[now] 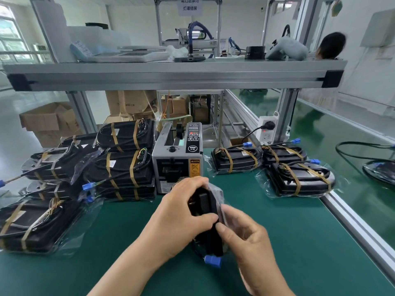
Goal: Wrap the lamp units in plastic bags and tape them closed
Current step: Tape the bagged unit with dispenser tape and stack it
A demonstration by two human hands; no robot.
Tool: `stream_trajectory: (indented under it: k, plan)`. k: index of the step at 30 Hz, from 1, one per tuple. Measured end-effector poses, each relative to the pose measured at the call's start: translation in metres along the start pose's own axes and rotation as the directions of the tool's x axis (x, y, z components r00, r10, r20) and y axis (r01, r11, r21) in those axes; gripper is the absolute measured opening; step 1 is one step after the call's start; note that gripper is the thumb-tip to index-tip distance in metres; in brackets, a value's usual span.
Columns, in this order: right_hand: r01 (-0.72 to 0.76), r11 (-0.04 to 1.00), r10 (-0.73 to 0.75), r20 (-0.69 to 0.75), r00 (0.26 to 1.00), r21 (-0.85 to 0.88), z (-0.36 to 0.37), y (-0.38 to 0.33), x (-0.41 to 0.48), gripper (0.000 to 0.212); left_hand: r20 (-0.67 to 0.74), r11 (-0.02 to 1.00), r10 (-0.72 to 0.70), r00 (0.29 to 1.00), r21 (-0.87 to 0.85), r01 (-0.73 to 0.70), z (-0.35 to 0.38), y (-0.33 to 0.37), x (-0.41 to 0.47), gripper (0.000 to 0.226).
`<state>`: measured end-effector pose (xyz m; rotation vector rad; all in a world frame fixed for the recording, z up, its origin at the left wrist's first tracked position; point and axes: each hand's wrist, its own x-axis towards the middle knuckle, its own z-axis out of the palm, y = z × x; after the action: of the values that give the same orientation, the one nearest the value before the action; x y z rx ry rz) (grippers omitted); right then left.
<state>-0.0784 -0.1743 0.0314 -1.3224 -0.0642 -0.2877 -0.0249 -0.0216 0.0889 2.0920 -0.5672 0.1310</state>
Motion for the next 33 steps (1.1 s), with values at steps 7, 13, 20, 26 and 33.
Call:
stream_trajectory:
  k: [7, 13, 20, 26, 33]
  plan:
    - [0.110, 0.919, -0.164, -0.114, 0.980, -0.380, 0.012, -0.020, 0.003, 0.042, -0.005, 0.990, 0.084, 0.996, 0.115, -0.083, 0.022, 0.002, -0.014, 0.080]
    - [0.089, 0.888, -0.162, -0.126, 0.979, -0.450, 0.016, -0.023, 0.000, 0.032, -0.013, 0.982, 0.099, 0.995, 0.165, -0.096, 0.028, -0.003, -0.024, 0.081]
    - [-0.001, 0.969, -0.058, -0.230, 0.971, -0.247, 0.021, -0.016, 0.001, 0.042, -0.012, 0.979, 0.120, 0.993, 0.167, -0.116, 0.026, -0.008, -0.032, 0.087]
    - [-0.020, 0.963, -0.072, -0.330, 0.941, -0.269, 0.012, -0.022, 0.001, 0.050, -0.185, 0.914, -0.130, 0.974, -0.403, 0.046, 0.011, -0.016, -0.015, 0.032]
    - [0.014, 0.970, -0.115, -0.409, 0.905, -0.242, 0.021, -0.024, -0.008, 0.045, -0.140, 0.491, -0.763, 0.631, -0.759, 0.427, -0.006, -0.066, 0.068, 0.016]
